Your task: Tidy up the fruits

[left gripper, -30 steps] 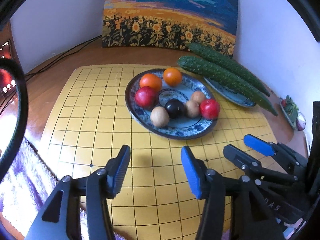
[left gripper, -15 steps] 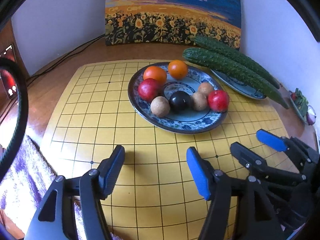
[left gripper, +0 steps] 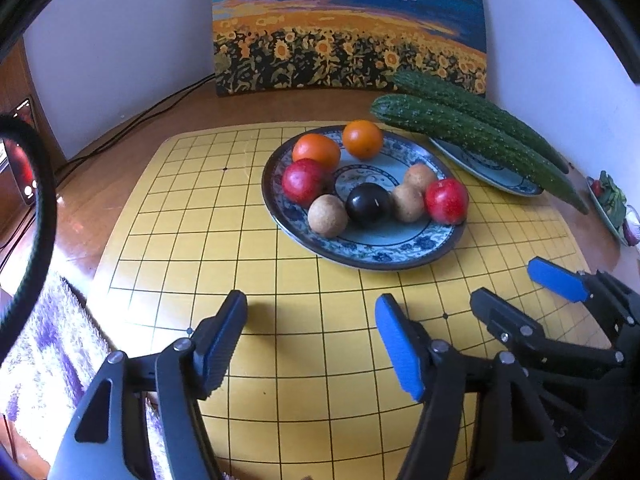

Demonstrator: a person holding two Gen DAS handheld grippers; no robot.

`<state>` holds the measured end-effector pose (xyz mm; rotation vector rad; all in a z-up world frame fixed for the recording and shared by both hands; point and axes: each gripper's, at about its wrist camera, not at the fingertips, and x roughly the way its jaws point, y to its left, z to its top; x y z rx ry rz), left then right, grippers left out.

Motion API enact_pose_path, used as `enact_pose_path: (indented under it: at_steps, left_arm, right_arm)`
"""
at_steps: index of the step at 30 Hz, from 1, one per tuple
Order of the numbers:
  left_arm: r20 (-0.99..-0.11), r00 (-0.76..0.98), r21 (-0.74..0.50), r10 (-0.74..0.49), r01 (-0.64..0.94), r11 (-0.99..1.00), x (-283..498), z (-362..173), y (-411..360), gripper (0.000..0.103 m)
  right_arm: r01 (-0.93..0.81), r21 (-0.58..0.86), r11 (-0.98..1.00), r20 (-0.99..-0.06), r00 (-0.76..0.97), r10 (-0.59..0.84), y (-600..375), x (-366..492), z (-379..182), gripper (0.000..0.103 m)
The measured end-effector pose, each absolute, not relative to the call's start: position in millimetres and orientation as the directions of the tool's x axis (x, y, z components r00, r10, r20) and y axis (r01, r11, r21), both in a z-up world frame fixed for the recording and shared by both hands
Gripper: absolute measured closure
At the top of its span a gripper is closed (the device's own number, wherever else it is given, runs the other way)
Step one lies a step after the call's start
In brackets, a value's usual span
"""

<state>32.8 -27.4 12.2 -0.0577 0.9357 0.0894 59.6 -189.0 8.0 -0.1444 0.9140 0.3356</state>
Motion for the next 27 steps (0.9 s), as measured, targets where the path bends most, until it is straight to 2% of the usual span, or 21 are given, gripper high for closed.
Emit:
enact_pose_path:
  at_steps: [27]
  left_arm:
    - [-0.802, 0.595, -0.01, 0.054, -0.104, 0.995, 31.1, 12.9, -27.4, 0.033]
  right_arm:
    - [-0.345, 0.02, 0.938, -0.796, 0.563, 0.224, -190.1, 59.8, 8.0, 0.032]
